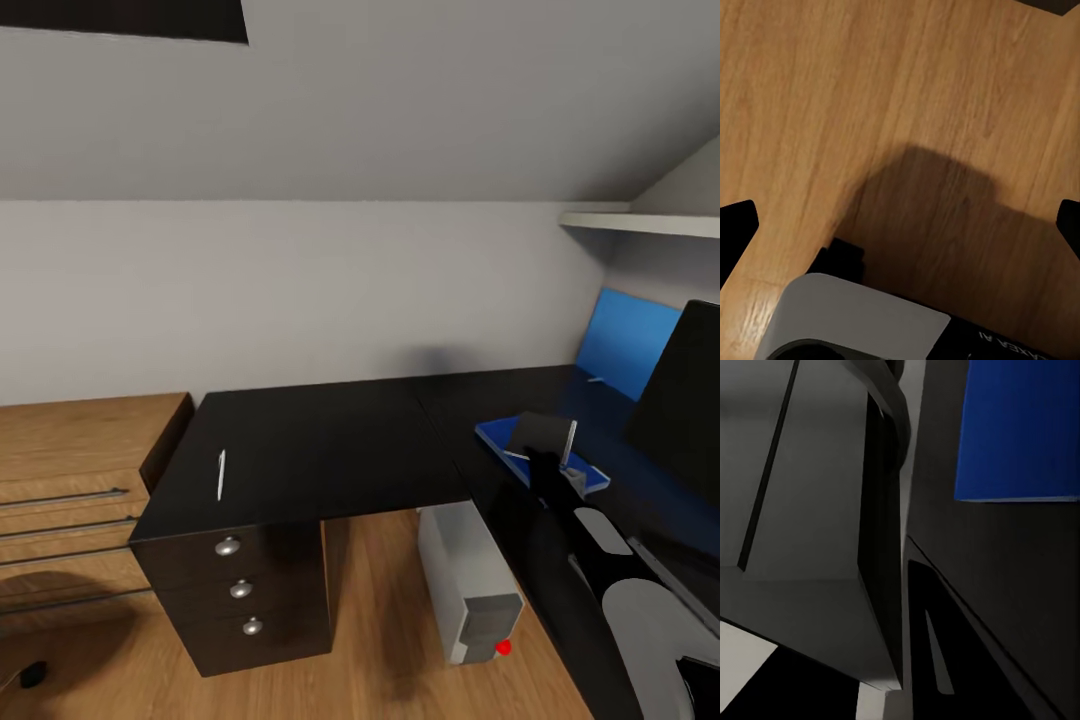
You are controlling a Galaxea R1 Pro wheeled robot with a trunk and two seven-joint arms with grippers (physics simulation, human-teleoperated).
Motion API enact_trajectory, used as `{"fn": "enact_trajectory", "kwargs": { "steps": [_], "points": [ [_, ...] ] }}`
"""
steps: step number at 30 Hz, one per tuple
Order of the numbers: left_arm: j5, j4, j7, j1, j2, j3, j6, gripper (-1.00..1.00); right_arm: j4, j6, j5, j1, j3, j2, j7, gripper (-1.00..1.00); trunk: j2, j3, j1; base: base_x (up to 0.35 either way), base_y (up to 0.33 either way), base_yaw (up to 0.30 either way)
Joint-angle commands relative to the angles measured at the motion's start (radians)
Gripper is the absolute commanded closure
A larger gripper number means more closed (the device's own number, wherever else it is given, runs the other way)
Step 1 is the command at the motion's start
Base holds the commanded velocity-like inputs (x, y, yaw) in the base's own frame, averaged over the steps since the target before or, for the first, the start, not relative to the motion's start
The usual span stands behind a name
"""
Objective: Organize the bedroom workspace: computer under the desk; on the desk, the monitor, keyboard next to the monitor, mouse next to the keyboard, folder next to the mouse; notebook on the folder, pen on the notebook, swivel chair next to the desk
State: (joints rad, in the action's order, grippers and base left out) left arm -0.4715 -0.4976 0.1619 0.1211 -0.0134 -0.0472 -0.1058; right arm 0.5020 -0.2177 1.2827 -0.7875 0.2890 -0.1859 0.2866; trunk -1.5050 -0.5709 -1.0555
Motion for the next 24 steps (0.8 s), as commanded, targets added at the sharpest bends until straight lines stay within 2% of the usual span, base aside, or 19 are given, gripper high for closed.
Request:
{"fn": "enact_trajectory", "kwargs": {
  "steps": [1,12,20,24],
  "points": [
    [-0.007,-0.003,0.007,0.0,-0.001,-0.005,-0.005,-1.0,0.0,-0.009,0.01,-0.001,0.005,0.001,0.004,1.0,-0.008,-0.004,-0.004,0.0,0.0,0.0],
    [-0.007,-0.003,0.007,0.0,-0.001,-0.005,-0.005,-1.0,0.001,-0.01,0.01,-0.001,0.006,0.0,0.003,1.0,-0.085,-0.039,-0.046,0.0,0.0,0.0],
    [-0.007,-0.003,0.006,0.0,-0.002,-0.005,-0.005,-1.0,0.0,-0.009,0.01,-0.001,0.006,0.0,0.005,1.0,-0.085,-0.039,-0.046,0.0,0.0,0.0],
    [-0.007,-0.003,0.006,0.0,-0.002,-0.005,-0.005,-1.0,0.001,-0.009,0.01,-0.001,0.006,0.0,0.005,1.0,-0.113,-0.051,-0.061,0.0,0.0,0.0]
  ]
}}
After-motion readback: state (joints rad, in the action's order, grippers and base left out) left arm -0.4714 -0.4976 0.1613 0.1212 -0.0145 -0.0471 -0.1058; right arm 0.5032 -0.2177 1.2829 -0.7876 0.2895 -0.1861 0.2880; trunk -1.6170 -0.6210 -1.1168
